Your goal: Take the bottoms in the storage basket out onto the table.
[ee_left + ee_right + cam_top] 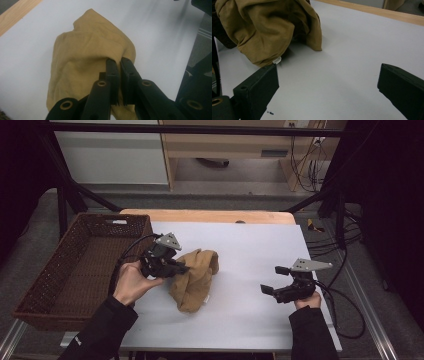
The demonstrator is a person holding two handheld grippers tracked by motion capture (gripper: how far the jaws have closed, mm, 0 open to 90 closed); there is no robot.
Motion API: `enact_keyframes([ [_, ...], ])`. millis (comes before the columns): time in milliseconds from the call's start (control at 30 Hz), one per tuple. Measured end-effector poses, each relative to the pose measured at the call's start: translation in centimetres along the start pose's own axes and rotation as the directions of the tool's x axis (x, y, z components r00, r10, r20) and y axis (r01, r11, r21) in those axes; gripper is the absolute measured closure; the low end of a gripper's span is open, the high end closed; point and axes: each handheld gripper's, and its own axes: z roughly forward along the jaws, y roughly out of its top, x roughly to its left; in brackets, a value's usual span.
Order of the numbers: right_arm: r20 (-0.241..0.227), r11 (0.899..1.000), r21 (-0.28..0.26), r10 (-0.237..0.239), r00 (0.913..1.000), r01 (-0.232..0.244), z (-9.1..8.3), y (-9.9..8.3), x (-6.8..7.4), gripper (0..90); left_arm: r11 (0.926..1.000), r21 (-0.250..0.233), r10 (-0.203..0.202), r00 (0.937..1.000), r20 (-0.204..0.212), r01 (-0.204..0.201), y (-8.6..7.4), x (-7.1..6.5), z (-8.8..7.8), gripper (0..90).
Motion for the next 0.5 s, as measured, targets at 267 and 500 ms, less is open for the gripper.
enact_keyframes([
  [267, 0.000, 1.000, -0.002, 0.000, 1.0000, 0.000, 0.0, 0.0, 0.0, 4.1, 0.9999, 0.008, -0.009, 0.9999, 0.009, 0.009, -0.8, -0.1, 0.7, 83.3],
  [500, 0.001, 1.000, -0.001, 0.001, 1.0000, -0.001, 0.0, 0.0, 0.0, 4.1, 0.9978, -0.027, -0.060, 0.9968, 0.052, 0.061, -1.1, 0.3, 0.7, 62.9],
])
